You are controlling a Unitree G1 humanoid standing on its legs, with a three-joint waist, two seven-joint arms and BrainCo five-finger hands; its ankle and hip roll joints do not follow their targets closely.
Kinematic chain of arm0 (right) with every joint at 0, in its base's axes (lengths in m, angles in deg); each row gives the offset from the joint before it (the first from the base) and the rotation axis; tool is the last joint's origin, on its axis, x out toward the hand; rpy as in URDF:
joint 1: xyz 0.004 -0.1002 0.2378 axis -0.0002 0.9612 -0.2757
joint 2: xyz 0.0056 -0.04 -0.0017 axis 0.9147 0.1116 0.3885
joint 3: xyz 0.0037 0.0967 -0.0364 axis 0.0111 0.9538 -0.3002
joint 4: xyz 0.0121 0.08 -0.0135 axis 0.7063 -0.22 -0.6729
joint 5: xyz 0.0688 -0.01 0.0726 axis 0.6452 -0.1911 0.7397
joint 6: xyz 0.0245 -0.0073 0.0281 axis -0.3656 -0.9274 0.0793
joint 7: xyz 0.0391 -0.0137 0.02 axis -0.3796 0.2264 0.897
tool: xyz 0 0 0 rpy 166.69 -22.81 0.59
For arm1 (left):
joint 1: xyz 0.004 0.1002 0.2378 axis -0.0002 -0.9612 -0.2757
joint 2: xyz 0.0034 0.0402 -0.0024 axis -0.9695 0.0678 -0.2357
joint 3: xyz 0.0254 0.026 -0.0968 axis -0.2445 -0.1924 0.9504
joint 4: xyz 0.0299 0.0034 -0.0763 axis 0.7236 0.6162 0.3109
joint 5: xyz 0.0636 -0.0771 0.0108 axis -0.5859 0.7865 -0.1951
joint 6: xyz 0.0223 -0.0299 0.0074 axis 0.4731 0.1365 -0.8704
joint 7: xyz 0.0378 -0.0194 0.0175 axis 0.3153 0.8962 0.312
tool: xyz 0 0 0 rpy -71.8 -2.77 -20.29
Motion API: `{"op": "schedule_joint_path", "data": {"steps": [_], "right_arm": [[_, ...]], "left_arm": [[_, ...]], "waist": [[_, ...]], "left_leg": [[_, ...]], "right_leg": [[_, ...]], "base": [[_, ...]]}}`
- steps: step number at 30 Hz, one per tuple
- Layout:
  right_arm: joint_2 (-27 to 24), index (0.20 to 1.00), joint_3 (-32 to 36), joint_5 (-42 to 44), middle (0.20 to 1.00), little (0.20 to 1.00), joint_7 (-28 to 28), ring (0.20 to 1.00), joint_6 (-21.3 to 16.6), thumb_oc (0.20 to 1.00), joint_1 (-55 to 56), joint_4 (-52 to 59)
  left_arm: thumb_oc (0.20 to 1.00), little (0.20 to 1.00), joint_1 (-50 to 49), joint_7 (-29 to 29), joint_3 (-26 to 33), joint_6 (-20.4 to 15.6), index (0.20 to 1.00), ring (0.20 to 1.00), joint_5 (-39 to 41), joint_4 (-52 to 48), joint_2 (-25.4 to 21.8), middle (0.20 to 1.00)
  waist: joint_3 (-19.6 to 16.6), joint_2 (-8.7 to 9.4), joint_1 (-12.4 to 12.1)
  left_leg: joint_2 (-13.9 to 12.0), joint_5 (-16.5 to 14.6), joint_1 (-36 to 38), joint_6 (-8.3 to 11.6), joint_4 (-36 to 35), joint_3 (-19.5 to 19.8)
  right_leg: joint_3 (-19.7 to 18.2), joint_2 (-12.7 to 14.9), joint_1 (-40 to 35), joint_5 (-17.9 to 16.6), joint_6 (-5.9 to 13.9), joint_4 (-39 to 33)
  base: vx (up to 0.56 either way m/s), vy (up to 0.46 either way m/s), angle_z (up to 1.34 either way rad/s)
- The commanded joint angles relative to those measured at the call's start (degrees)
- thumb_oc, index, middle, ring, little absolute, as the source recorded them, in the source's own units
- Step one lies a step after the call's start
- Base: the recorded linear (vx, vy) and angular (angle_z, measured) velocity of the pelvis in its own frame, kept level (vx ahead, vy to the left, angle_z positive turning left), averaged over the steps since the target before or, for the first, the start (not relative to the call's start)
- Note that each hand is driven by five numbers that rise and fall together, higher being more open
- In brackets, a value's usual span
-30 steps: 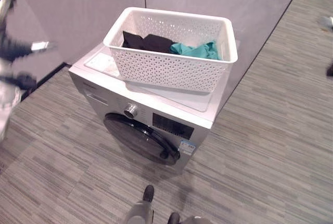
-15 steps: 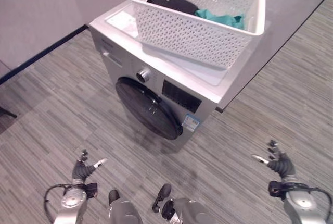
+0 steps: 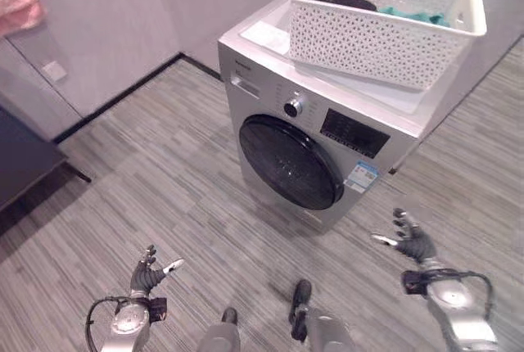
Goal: Grab the laundry basket,head to the washer,open it,put in the laundry and shut it.
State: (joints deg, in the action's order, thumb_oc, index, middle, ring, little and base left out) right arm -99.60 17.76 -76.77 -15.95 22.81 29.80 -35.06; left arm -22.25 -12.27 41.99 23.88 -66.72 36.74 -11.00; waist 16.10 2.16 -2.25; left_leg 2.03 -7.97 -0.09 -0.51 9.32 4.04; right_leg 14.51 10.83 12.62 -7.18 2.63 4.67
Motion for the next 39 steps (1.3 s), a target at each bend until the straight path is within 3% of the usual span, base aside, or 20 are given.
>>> {"op": "schedule_joint_path", "data": {"steps": [1,5,7,10,13,20,26,32,39], "right_arm": [[-1.05,1.0,-3.68,-4.4,1.0,1.0,0.08,1.0,-0.28,1.0,-6.24,-2.6],[0.7,1.0,-6.59,-5.93,1.0,1.0,1.33,1.0,-0.05,1.0,-9.15,-8.86],[0.68,1.0,-7.38,-7.48,1.0,1.0,2.88,1.0,0.17,1.0,-11.28,-12.01],[0.27,1.0,-8.79,-8.91,1.0,1.0,4.61,1.0,0.38,1.0,-15.31,-14.11],[-0.94,1.0,-11.23,-10.37,1.0,1.0,5.98,1.0,0.18,1.0,-19.66,-15.47],[0.57,1.0,-13.24,-12.78,1.0,1.0,12.64,1.0,1.81,1.0,-30.86,-22.08],[0.86,1.0,-14.73,-12.06,1.0,1.0,14.98,1.0,2.86,1.0,-39.89,-27.96],[-4.57,1.0,-14.11,-6.92,1.0,1.0,21.52,1.0,4.41,1.0,-58.32,-48.04],[-7.52,1.0,-13.73,-5.43,1.0,1.0,27.0,1.0,6.04,1.0,-65.68,-54.06]], "left_arm": [[1.0,1.0,1.65,0.24,2.74,-2.99,1.0,1.0,-0.35,-4.72,-3.21,1.0],[1.0,1.0,0.95,0.69,2.77,-3.16,1.0,1.0,0.05,-7.1,-4.22,1.0],[1.0,1.0,0.6,1.02,2.93,-3.03,1.0,1.0,-0.13,-7.5,-4.39,1.0],[1.0,1.0,-0.15,1.38,3.47,-3.43,1.0,1.0,0.11,-7.82,-3.91,1.0],[1.0,1.0,-0.64,1.73,2.59,-3.77,1.0,1.0,1.48,-7.34,-3.38,1.0],[1.0,1.0,-0.45,1.73,-0.94,-3.4,1.0,1.0,1.24,-8.48,-5.52,1.0],[1.0,1.0,-0.95,1.77,-2.35,-3.25,1.0,1.0,2.81,-9.23,-6.34,1.0],[1.0,1.0,0.42,2.69,-5.12,-3.49,1.0,1.0,4.63,-11.03,-8.12,1.0],[1.0,1.0,1.95,4.1,-7.39,-3.3,1.0,1.0,7.29,-8.28,-6.86,1.0]], "waist": [[0.76,-0.6,-1.78],[0.88,-0.77,-2.82],[0.43,-0.24,-4.32],[0.26,0.6,-6.08],[0.14,1.34,-8.15],[2.26,1.7,-10.59],[3.31,1.95,-12.35],[5.75,0.5,-14.46],[7.2,-0.42,-13.57]], "left_leg": [[-5.4,-2.66,-6.51,1.93,4.19,-0.04],[-3.78,-0.93,-7.38,-0.1,2.18,-0.48],[-3.01,-0.19,-7.74,-0.23,0.77,-0.35],[-2.65,0.28,-9.71,-0.11,0.91,-0.92],[-3.94,1.36,-11.22,0.69,-0.02,-1.14],[-3.71,2.6,-12.9,1.36,-0.01,2.86],[-4.02,2.89,-13.16,1.6,0.18,4.29],[-3.76,4.78,-15.49,2.35,-1.49,5.75],[-3.89,5.59,-17.12,2.42,-2.39,4.91]], "right_leg": [[0.7,5.07,-6.71,6.47,4.61,-0.87],[-1.84,1.73,-7.15,10.58,3.65,3.54],[-1.01,1.02,-8.44,11.33,3.42,1.87],[0.15,1.15,-9.62,9.94,3.83,-2.27],[1.81,0.61,-10.5,8.82,3.82,-5.85],[3.21,-0.37,-10.85,10.13,2.81,-5.31],[4.29,-0.95,-10.83,11.0,2.24,-4.25],[6.37,-1.01,-8.97,11.19,2.08,-3.86],[5.6,-1.13,-6.44,10.88,2.22,-3.62]], "base": [[-0.22,0.182,-0.88],[-0.14,0.141,-0.49],[-0.11,0.023,-0.16],[-0.1,-0.04,-0.08],[-0.06,-0.09,-0.15],[-0.02,-0.078,0.36],[0.01,-0.055,0.12],[0.0,-0.032,0.26],[0.0,0.026,0.1]]}}
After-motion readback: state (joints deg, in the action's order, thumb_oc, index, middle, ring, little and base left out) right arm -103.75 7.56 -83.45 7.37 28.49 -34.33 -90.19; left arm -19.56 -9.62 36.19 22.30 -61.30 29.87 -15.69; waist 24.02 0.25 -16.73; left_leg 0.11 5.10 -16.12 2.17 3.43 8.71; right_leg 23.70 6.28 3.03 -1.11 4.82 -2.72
